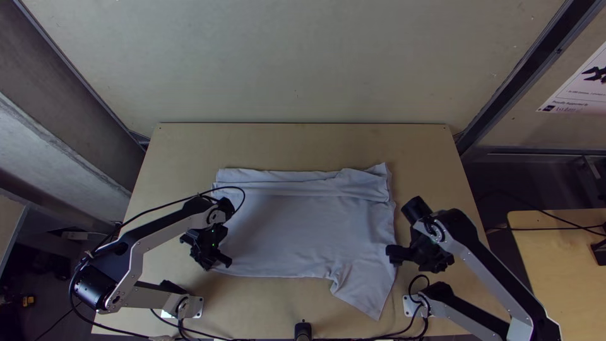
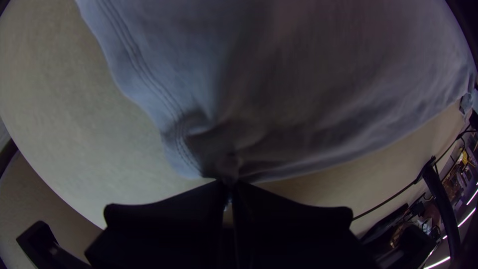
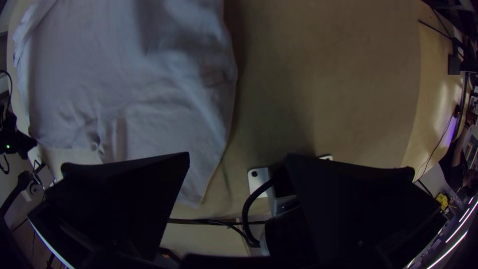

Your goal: Fold the t-shirt

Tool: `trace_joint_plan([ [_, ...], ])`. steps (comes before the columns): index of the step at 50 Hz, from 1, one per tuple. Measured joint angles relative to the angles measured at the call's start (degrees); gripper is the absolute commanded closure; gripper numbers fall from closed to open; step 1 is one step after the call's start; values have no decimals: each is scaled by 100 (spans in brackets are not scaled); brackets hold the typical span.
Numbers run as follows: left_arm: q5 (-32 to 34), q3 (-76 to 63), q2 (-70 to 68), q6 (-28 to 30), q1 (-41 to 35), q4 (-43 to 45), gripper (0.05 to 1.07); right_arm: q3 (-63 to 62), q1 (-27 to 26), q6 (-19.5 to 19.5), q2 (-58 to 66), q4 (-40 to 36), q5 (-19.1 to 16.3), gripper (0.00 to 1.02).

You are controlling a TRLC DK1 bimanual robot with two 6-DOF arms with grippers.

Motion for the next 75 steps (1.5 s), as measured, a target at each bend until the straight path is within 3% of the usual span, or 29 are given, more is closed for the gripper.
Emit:
trace_joint_plan([
  [10,-35,94,-57,0,22,120,104,-361,284,120,164,299,-420,14],
  [24,-35,282,-57,2,122,280,104,-411,577,136,1060,535,-680,14],
  [36,17,422,-96,52,369,343,104,-695,586,-116,1816,933,-874,15],
  [43,31,424,-201,160,595,345,104,-763,647,-229,2225,1097,-898,22],
  [50,33,426,-208,245,750,343,104,-772,813,-238,2487,1182,-977,33],
  [56,33,446,-229,267,780,343,104,-769,1062,-286,2557,1241,-1045,73],
  [63,68,476,-238,267,807,345,104,-723,1257,-317,2603,1377,-1126,100],
  [70,157,514,-238,264,815,343,104,-651,1298,-358,2627,1429,-1156,99],
  [75,164,581,-238,262,815,343,104,-592,1261,-358,2529,1408,-984,99],
])
